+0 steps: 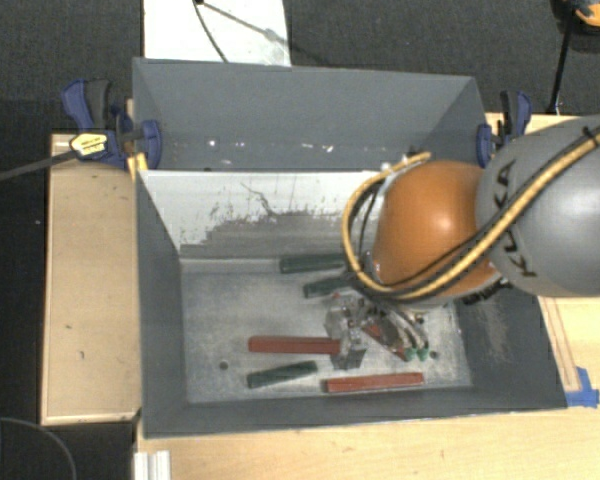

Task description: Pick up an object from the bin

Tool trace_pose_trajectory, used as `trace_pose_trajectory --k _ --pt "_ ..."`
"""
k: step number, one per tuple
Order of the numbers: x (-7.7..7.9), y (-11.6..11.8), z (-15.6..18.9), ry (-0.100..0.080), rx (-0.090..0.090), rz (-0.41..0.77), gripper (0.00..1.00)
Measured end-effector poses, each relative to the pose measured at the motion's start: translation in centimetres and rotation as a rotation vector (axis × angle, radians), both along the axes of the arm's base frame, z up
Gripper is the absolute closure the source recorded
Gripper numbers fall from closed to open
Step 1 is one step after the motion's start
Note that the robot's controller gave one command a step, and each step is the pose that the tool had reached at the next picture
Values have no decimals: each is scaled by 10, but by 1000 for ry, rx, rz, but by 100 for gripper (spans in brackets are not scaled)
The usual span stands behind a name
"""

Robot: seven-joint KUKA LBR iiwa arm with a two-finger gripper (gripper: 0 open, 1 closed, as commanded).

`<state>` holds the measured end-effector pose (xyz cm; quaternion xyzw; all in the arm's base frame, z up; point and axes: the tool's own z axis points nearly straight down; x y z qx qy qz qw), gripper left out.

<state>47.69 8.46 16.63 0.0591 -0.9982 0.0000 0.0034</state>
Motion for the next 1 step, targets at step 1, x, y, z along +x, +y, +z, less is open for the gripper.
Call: trace_pose_trajectory --k 1 --pt "16 8 78 -6 0 -4 100"
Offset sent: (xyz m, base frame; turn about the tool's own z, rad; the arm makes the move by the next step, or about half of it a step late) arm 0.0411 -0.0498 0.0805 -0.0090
